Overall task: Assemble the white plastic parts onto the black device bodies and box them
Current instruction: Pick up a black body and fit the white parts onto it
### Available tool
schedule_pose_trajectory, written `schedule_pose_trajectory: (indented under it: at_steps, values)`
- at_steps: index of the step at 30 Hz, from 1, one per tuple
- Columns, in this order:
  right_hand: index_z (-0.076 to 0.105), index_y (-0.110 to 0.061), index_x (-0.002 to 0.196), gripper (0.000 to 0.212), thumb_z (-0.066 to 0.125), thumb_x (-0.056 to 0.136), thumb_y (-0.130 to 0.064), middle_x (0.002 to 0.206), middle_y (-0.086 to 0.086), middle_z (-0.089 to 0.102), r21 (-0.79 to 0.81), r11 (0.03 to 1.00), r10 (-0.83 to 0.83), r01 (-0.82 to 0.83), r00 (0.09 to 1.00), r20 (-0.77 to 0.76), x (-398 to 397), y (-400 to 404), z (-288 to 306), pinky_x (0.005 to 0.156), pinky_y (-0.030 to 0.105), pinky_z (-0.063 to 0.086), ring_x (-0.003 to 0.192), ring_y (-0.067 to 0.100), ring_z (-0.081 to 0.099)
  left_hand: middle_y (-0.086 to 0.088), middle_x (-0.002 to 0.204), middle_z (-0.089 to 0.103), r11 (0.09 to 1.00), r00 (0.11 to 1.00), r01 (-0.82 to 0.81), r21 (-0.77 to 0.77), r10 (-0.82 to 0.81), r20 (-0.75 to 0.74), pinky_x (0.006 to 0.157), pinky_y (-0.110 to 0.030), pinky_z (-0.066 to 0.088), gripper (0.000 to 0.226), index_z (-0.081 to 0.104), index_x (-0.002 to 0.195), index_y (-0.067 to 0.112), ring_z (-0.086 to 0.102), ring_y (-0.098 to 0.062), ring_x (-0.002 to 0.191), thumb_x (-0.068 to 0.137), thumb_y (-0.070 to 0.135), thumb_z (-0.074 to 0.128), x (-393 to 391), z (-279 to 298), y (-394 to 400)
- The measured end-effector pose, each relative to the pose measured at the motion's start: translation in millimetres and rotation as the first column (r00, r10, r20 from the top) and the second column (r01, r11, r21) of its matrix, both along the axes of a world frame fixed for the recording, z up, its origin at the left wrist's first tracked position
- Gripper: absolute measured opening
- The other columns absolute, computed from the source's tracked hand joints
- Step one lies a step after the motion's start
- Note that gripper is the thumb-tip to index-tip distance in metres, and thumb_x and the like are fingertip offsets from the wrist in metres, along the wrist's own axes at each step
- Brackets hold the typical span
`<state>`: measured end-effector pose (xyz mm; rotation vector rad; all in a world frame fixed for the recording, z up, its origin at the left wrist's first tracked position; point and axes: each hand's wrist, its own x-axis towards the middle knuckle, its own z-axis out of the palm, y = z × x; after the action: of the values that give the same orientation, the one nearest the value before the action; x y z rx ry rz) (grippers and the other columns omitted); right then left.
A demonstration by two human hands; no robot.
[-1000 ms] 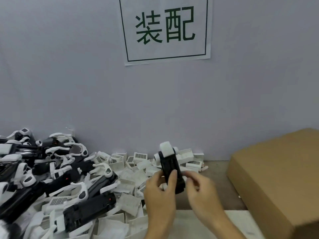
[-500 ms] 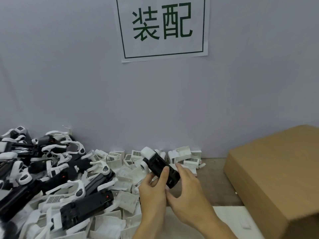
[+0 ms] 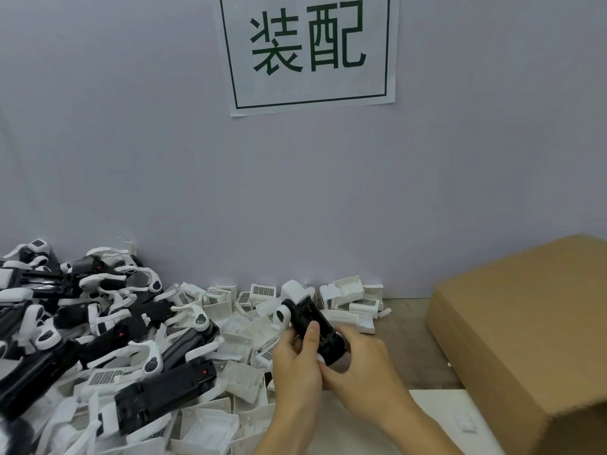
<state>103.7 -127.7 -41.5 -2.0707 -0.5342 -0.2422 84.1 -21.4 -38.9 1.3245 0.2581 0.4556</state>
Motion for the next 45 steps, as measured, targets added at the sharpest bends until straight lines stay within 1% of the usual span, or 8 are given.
schedule_pose_trajectory:
  at_steps: [6, 9, 16, 26, 32, 36, 41, 45]
  values:
    - [0.04, -0.038, 0.146, 0.065, 0.067, 0.086, -0.036, 0.133, -0.027, 0.056, 0.286, 0.958, 0.021, 0.0, 0.997, -0.071, 3, -5, -4, 0.106, 0.021, 0.043, 0.129, -0.008, 0.048, 0.008, 0.096, 0.077, 0.927, 0.994, 0.041, 0.372, -0.075, 0.076, 0.087, -0.039, 0.059, 0.034, 0.07, 0.108, 0.024, 0.073, -0.011, 0.094, 0.095, -0.003, 0.055, -2, 0, -1]
    - [0.041, -0.036, 0.143, 0.078, 0.082, 0.076, -0.037, 0.117, -0.018, 0.065, 0.51, 0.857, -0.009, 0.07, 0.993, -0.12, 5, -5, 0, 0.086, 0.02, 0.055, 0.108, -0.003, 0.064, 0.011, 0.099, 0.076, 0.806, 0.979, 0.113, 0.581, -0.192, 0.075, 0.086, -0.045, 0.059, 0.044, 0.07, 0.11, 0.029, 0.071, -0.01, 0.097, 0.092, -0.004, 0.048, -6, 0, -6]
    - [0.067, -0.021, 0.107, 0.041, 0.089, 0.072, -0.024, 0.091, -0.001, 0.073, 0.589, 0.77, -0.137, 0.246, 0.965, -0.224, 14, -8, 4, 0.061, 0.018, 0.056, 0.076, 0.003, 0.07, 0.013, 0.104, 0.073, 0.629, 0.966, 0.108, 0.77, -0.251, 0.07, 0.084, -0.033, 0.056, 0.049, 0.067, 0.119, 0.025, 0.066, -0.002, 0.099, 0.079, 0.01, 0.043, -8, 0, -6]
    - [0.065, -0.024, 0.11, 0.043, 0.087, 0.074, -0.029, 0.094, -0.003, 0.072, 0.583, 0.782, -0.136, 0.219, 0.974, -0.183, 11, -10, 8, 0.061, 0.016, 0.056, 0.08, 0.0, 0.07, 0.013, 0.096, 0.072, 0.665, 0.972, 0.16, 0.729, -0.234, 0.0, 0.078, -0.027, 0.053, 0.03, 0.064, 0.107, 0.028, 0.066, -0.003, 0.092, 0.085, 0.008, 0.055, -9, -2, -7]
    - [0.05, -0.032, 0.138, 0.057, 0.065, 0.085, -0.047, 0.128, -0.01, 0.063, 0.634, 0.765, 0.062, 0.113, 0.967, -0.247, 3, -9, 6, 0.1, 0.032, 0.05, 0.115, 0.004, 0.062, 0.01, 0.103, 0.071, 0.858, 0.997, -0.002, 0.514, -0.04, 0.071, 0.087, -0.022, 0.05, 0.027, 0.063, 0.115, 0.03, 0.065, -0.009, 0.1, 0.101, 0.009, 0.053, -9, 2, -8]
    - [0.056, -0.031, 0.134, 0.032, 0.053, 0.102, -0.03, 0.126, -0.008, 0.063, 0.612, 0.761, -0.026, 0.214, 0.953, -0.302, 8, -14, 4, 0.092, 0.032, 0.05, 0.118, 0.009, 0.06, -0.005, 0.095, 0.078, 0.992, 0.994, 0.109, -0.068, -0.11, -0.002, 0.065, -0.027, 0.056, 0.024, 0.074, 0.102, 0.017, 0.074, -0.018, 0.087, 0.099, 0.034, 0.057, -9, 12, -4]
    - [0.065, -0.03, 0.118, 0.023, 0.048, 0.104, -0.021, 0.108, -0.007, 0.069, 0.596, 0.745, -0.091, 0.3, 0.931, -0.355, 11, -15, 5, 0.077, 0.029, 0.048, 0.102, 0.008, 0.064, -0.015, 0.087, 0.077, 0.991, 0.982, 0.129, -0.039, -0.134, -0.135, 0.063, -0.039, 0.063, 0.027, 0.074, 0.094, 0.008, 0.075, -0.027, 0.077, 0.079, 0.029, 0.083, -5, 8, -4]
    - [0.065, -0.031, 0.109, 0.023, 0.047, 0.104, -0.018, 0.104, -0.004, 0.07, 0.597, 0.706, -0.153, 0.381, 0.905, -0.397, 17, -20, 4, 0.072, 0.032, 0.047, 0.099, 0.012, 0.065, 0.003, 0.093, 0.076, 0.997, 0.98, 0.081, 0.01, -0.078, -0.183, 0.062, -0.023, 0.051, 0.027, 0.063, 0.103, 0.023, 0.071, -0.01, 0.084, 0.086, 0.041, 0.074, -5, 7, -4]
